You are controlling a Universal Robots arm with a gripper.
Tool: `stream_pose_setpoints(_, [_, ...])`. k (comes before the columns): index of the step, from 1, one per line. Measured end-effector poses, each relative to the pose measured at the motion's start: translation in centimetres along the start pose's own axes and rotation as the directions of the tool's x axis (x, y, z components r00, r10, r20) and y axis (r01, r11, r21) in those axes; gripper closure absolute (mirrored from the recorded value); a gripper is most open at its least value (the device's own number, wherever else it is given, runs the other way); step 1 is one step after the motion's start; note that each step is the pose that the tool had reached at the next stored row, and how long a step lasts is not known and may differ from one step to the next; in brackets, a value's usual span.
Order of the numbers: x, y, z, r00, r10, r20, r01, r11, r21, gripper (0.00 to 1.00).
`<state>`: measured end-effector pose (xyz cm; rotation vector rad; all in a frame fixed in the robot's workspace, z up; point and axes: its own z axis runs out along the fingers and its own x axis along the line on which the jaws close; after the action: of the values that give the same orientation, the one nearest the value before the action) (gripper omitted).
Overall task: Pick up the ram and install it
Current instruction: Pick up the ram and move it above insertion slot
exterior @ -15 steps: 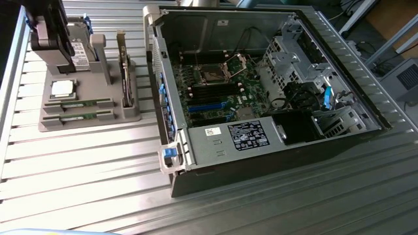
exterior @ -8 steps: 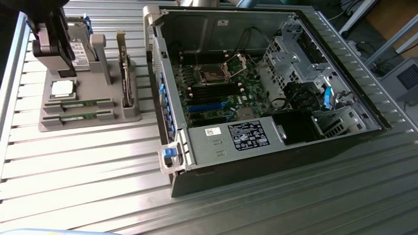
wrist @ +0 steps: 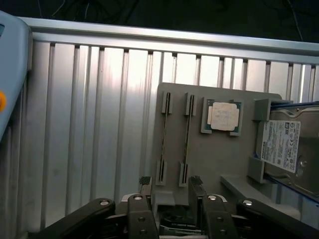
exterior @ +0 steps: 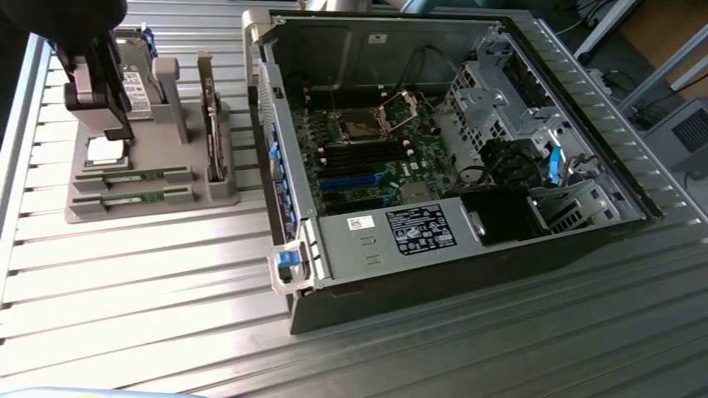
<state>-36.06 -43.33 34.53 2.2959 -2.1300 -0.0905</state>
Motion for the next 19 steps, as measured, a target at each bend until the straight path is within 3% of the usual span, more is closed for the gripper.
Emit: stream_pose_setpoints(19, [0.1, -0.02, 3.47, 1.0000, 0.000, 0.0031, 0.000, 1.0000, 0.0003, 0.58])
